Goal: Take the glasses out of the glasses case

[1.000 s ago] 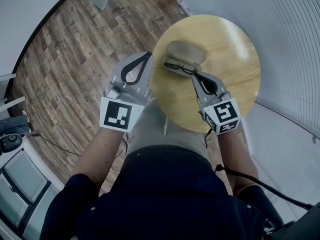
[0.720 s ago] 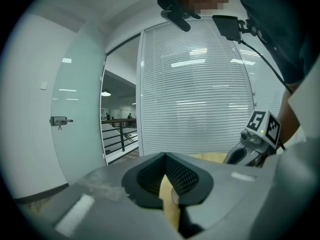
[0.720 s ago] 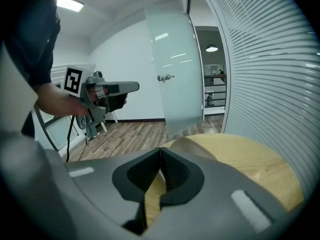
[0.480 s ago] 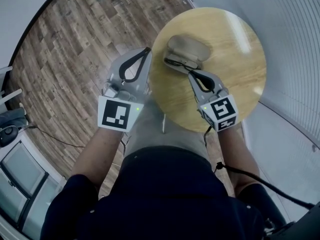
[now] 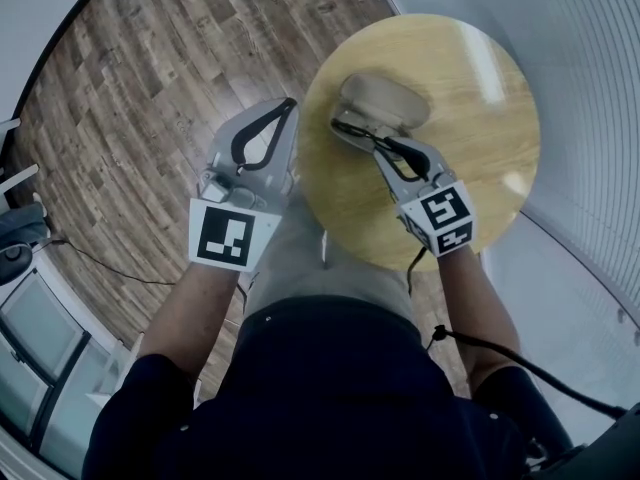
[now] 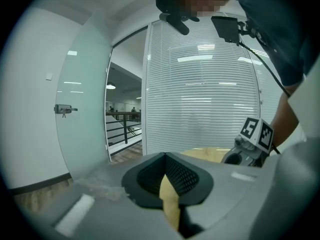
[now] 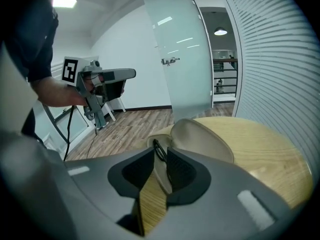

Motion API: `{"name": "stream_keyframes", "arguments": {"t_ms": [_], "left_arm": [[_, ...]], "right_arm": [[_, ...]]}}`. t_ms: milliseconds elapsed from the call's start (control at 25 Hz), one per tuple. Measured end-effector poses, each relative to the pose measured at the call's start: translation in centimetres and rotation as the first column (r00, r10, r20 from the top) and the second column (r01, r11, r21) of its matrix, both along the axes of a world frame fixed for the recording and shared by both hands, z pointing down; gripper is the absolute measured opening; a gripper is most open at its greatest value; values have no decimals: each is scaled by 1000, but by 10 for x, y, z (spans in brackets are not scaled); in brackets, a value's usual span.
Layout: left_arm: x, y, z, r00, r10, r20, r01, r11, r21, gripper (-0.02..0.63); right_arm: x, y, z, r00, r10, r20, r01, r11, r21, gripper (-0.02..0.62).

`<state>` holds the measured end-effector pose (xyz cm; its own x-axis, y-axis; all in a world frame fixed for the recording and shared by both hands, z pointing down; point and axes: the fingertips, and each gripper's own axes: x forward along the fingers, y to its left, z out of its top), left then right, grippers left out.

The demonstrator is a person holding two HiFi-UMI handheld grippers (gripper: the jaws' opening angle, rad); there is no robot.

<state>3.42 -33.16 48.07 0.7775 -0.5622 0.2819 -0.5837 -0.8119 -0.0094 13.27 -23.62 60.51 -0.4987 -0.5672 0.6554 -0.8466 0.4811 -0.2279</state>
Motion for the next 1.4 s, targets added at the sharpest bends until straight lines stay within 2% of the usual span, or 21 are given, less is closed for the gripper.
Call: {"name": "stream_keyframes", "arguments": {"t_ms": [800, 1400], "left_arm": [[-2, -13, 27, 999, -41, 30, 43, 997, -57, 6], [-6, -31, 27, 997, -77, 17, 78, 995, -68, 6]], "right_arm": [[-2, -9, 40, 993, -119, -25, 116, 989, -86, 104], [-18, -11, 52, 960, -277, -35, 267, 947, -179, 116]]}}
